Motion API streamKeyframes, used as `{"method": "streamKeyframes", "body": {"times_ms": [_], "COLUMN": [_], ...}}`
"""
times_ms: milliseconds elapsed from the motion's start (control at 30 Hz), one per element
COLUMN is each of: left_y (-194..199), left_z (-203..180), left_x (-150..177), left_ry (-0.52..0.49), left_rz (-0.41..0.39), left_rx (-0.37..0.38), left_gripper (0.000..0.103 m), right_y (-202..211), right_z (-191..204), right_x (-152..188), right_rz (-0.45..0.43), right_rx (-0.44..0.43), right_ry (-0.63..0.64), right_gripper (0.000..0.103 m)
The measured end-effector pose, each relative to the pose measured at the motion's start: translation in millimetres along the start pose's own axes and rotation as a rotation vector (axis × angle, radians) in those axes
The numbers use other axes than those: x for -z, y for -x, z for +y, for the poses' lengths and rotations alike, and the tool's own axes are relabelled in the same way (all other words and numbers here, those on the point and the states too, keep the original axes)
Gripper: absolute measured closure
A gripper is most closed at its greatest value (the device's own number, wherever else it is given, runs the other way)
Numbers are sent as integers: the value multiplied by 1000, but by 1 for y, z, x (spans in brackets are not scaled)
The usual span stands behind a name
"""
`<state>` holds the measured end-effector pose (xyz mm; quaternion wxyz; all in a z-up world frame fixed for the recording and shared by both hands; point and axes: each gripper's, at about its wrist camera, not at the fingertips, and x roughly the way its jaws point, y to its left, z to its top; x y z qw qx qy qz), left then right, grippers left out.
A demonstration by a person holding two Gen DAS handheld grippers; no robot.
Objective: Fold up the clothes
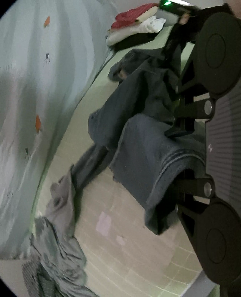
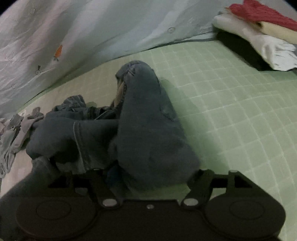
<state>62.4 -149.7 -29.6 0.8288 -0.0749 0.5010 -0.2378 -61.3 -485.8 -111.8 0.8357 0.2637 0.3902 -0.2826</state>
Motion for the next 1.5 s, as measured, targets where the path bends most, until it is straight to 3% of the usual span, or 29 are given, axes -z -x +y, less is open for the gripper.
{"method": "streamKeyframes", "body": {"times_ms": [367,533,633,800,967,1233,1300,1333,1367,1500], "left_y": [16,8,-8,-22,-37,-52,-53,-54,-55,-57], "left_z": [18,34,39,40,43,38,30,24,18,-11], "left_x": [-38,-68,-100,-148,-179,-160,-146,-139,-132,-103], "left_ry": [10,10,-13,-43,-29,-37,-31,-30,-33,-52], "left_rz": [-76,-82,-52,-69,-68,-50,-54,-51,-42,13], "left_rx": [17,39,46,100,109,6,37,54,74,197], "left_gripper": [72,68,68,66,65,63,67,85,93,96], "right_y": [-4,-22,-42,-61,-76,-103,-100,-98,-97,-79], "right_z": [-2,5,16,28,22,15,14,14,13,6], "right_x": [-11,-21,-27,-31,-33,-39,-43,-44,-46,-45], "right_rz": [-106,-92,-52,-43,-29,27,25,25,24,-6], "right_rx": [-23,40,98,189,213,229,214,207,199,156], "right_ry": [-188,-224,-210,-180,-203,-167,-158,-154,-150,-160], "right_gripper": [16,13,13,13,13,12,12,12,12,14]}}
